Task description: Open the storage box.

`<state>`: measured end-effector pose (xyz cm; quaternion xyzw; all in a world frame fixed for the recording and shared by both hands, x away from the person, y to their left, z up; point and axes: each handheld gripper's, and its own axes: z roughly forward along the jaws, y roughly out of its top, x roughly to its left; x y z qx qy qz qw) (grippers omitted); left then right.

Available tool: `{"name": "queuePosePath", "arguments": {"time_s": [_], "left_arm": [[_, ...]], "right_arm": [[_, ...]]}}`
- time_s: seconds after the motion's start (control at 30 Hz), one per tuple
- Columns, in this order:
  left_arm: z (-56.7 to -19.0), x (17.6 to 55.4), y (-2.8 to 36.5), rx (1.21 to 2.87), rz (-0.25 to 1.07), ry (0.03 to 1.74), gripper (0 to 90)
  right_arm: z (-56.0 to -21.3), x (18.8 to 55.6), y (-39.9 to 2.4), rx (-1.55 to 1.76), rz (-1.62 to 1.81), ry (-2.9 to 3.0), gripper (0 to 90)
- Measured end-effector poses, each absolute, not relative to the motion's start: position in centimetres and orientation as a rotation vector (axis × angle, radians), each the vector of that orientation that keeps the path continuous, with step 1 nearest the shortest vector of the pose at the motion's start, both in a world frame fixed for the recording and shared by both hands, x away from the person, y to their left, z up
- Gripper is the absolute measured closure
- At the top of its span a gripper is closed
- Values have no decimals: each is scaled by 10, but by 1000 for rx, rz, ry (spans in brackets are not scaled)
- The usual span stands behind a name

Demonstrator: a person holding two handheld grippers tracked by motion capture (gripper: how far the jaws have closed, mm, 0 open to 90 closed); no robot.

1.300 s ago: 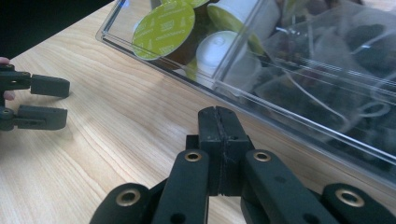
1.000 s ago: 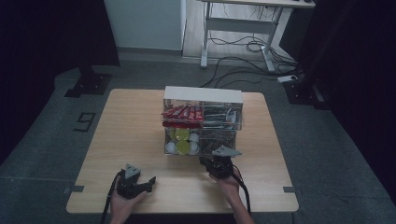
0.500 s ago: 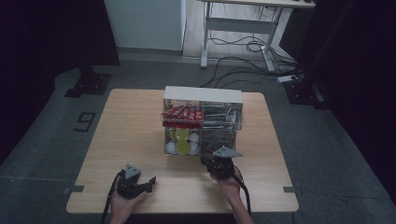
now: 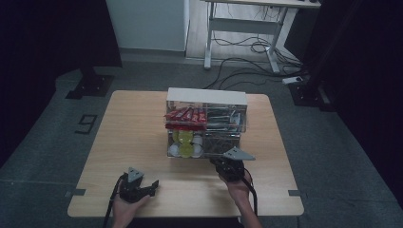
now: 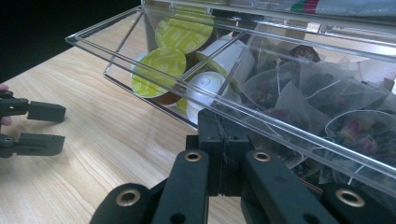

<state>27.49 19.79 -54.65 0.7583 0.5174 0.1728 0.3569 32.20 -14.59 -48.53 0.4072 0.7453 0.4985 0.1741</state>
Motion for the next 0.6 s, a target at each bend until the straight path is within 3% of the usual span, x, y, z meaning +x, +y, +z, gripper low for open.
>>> {"name": "queuePosePath", "arguments": {"time_s": [0.6], "left_arm": [[-546, 276, 197, 1958, 447, 1336, 277]], "right_arm": [[-470, 330, -151, 1139, 1477, 2090, 892]]}}
